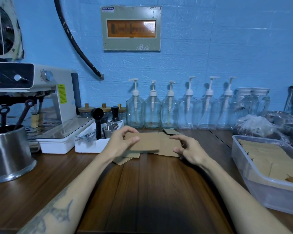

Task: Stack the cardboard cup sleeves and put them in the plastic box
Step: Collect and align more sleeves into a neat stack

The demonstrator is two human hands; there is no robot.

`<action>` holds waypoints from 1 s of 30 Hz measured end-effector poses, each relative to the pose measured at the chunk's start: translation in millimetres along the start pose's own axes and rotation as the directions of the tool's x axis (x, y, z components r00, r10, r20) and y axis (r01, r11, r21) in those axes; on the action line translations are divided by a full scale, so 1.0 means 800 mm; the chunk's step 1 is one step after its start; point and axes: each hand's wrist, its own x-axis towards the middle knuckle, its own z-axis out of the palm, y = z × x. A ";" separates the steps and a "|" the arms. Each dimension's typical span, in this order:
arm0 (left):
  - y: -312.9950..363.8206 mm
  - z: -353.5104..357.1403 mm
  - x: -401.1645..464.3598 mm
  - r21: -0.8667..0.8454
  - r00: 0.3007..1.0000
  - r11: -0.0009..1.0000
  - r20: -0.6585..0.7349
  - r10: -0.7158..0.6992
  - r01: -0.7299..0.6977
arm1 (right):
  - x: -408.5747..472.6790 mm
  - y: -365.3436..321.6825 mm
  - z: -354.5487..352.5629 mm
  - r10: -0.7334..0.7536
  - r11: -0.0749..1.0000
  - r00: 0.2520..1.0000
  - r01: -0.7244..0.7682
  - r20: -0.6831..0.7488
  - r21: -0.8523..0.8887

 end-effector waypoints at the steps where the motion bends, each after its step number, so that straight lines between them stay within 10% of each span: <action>1: -0.001 0.007 -0.002 0.018 0.998 1.000 0.057 0.002 -0.003 | 0.000 0.000 0.000 0.001 1.000 1.000 -0.001 0.010 0.004; 16: -0.014 0.065 -0.010 0.348 0.967 0.937 0.224 -0.123 0.039 | -0.010 -0.022 0.007 -0.026 0.990 0.965 -0.011 0.262 0.140; 30: -0.017 0.053 -0.005 0.342 0.985 0.938 0.172 -0.007 -0.053 | -0.003 -0.016 0.018 -0.061 0.998 0.994 0.060 0.095 0.018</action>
